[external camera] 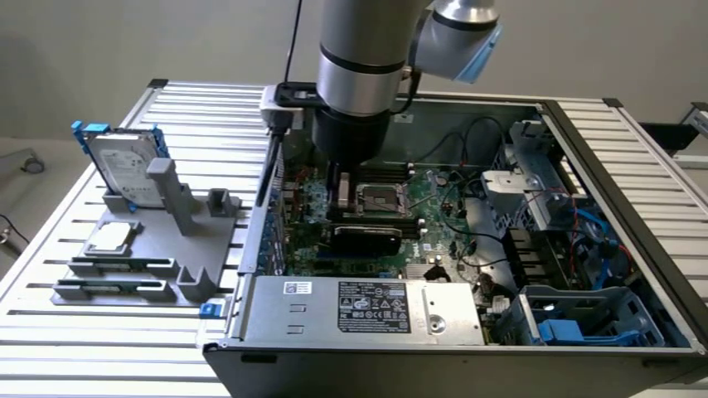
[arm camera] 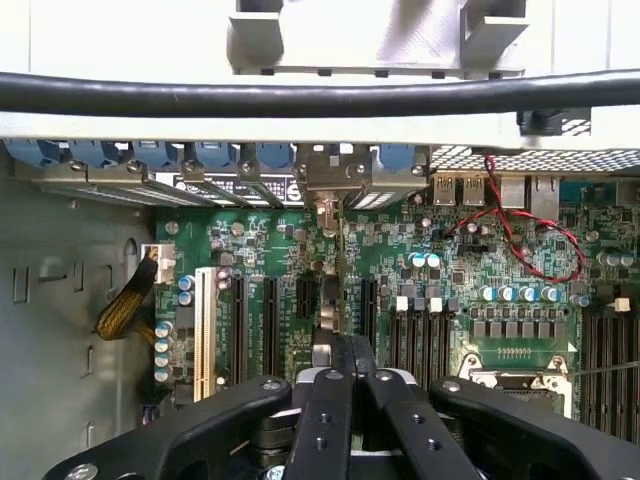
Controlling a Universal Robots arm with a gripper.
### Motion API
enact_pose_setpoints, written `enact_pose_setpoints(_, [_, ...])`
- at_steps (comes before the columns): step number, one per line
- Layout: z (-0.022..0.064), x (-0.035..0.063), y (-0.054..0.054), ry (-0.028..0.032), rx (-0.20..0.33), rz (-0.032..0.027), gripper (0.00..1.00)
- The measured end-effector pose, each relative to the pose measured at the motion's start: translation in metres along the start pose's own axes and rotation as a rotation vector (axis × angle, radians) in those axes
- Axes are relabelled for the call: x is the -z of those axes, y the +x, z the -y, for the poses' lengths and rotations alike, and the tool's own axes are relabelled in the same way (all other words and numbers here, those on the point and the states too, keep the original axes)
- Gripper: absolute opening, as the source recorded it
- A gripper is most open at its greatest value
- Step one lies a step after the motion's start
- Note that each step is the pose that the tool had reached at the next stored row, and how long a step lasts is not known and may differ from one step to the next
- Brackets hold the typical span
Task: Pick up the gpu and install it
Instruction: 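Press down on the gpu until it lock into place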
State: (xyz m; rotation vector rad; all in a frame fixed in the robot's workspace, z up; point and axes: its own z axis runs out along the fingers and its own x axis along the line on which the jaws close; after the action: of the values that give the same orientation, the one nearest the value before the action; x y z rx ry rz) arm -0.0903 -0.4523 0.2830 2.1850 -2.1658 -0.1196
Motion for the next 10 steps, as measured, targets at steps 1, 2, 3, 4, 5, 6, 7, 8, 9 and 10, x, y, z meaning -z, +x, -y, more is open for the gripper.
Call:
enact_pose_setpoints(1, [-0.0004,-0.0001,0.0,0.0002,0.0,0.0,0.11])
enact_pose_setpoints(2, [-0.0005,-0.0001,0.0,0.0004,0.001,-0.0001,0.11])
enact_pose_setpoints(3, [-0.0005,-0.0004,0.0001,0.0008,0.001,-0.0003,0.11])
enact_pose_setpoints(4, [-0.0005,-0.0009,0.0001,0.0017,0.002,-0.0001,0.11])
enact_pose_setpoints(5, [-0.0005,-0.0017,0.0,0.0031,0.002,-0.0003,0.11])
enact_pose_setpoints(6, [-0.0004,-0.0027,0.0,0.005,0.003,-0.0004,0.11])
enact_pose_setpoints(7, [-0.0004,-0.0039,0.0,0.0073,0.004,-0.0005,0.11])
enact_pose_setpoints(8, [-0.0003,-0.0051,-0.0001,0.01,0.005,-0.0006,0.11])
enact_pose_setpoints(9, [-0.0002,-0.0061,-0.0002,0.0123,0.005,-0.0007,0.11])
enact_pose_setpoints(10, [-0.0003,-0.0069,-0.0005,0.0141,0.005,-0.0008,0.11])
